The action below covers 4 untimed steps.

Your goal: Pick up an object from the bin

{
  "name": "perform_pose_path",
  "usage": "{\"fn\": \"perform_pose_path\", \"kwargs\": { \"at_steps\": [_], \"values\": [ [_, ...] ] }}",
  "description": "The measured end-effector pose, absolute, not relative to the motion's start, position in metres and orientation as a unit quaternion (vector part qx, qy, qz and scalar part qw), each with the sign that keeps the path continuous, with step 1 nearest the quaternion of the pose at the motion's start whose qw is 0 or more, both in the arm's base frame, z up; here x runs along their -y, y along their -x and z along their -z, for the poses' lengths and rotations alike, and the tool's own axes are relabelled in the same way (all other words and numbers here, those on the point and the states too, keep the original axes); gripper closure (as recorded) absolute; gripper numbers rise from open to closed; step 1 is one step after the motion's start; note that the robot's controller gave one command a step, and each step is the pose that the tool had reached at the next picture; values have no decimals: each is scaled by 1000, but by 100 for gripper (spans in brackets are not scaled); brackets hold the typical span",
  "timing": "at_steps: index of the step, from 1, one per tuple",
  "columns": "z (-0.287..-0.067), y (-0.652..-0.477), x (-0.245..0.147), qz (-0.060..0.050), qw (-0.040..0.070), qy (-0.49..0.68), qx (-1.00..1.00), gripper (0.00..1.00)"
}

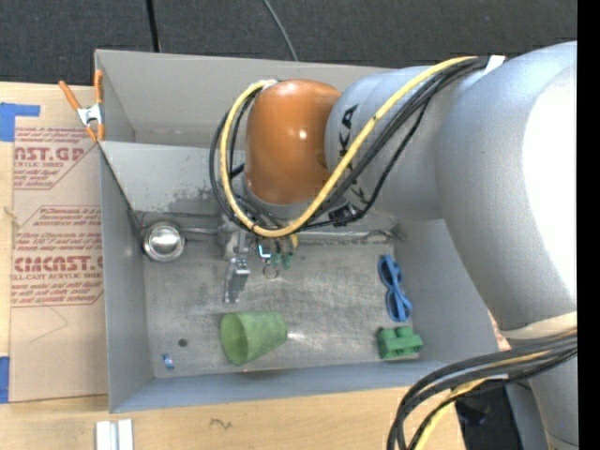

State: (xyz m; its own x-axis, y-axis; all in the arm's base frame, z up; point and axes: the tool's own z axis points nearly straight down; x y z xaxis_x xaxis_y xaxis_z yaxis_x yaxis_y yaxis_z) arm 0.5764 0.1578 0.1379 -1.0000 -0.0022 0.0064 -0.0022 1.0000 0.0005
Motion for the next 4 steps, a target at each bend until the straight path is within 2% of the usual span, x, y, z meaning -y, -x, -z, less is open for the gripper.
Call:
{"fn": "perform_pose_path", "kwargs": {
  "at_steps": [1,2,3,4],
  "values": [
    [-73,-512,-146,1,-4,-89,996,0],
    [-73,-529,-71,1,-5,-109,994,0],
    [-131,-494,34,-1,-1,-236,972,0],
    [-129,-515,48,0,-1,-283,959,0]
  ]
}}
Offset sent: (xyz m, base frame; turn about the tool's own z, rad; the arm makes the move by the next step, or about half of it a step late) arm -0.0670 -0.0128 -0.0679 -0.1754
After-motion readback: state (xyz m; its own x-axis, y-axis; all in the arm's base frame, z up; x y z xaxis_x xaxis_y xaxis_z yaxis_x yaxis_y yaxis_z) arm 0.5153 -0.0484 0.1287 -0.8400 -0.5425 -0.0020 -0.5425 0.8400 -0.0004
